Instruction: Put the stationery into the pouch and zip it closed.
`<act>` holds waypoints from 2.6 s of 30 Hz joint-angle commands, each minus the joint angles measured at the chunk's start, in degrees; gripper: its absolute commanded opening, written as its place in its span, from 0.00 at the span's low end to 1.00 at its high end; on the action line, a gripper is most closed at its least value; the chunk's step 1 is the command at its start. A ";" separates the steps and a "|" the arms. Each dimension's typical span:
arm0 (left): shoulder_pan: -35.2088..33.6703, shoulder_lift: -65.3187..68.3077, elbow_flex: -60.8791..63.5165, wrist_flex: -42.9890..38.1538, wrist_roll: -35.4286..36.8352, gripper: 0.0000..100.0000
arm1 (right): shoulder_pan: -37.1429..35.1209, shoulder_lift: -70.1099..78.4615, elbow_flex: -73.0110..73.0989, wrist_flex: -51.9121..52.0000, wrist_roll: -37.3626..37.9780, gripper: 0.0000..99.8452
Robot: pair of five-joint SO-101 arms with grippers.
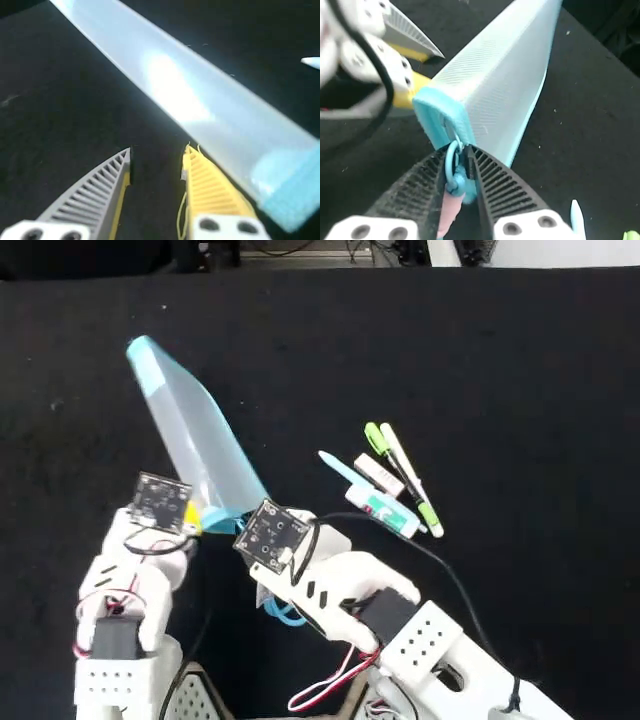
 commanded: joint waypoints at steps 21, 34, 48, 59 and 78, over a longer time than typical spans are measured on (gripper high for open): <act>2.33 -0.09 -26.51 25.49 0.97 0.18 | -0.44 -1.63 -0.13 -3.69 -0.44 0.01; 9.63 -0.09 -27.91 27.96 1.41 0.18 | -0.62 -1.63 0.04 -3.60 -0.18 0.01; 7.52 -0.09 -29.05 30.68 1.85 0.23 | -0.53 -1.63 0.04 -3.60 -0.18 0.01; 10.86 -0.09 -28.79 30.59 2.20 0.23 | -0.53 -1.63 0.04 -3.60 -0.09 0.01; 4.09 -0.18 -22.64 21.80 2.11 0.16 | -0.44 -1.63 0.13 -3.52 -0.09 0.01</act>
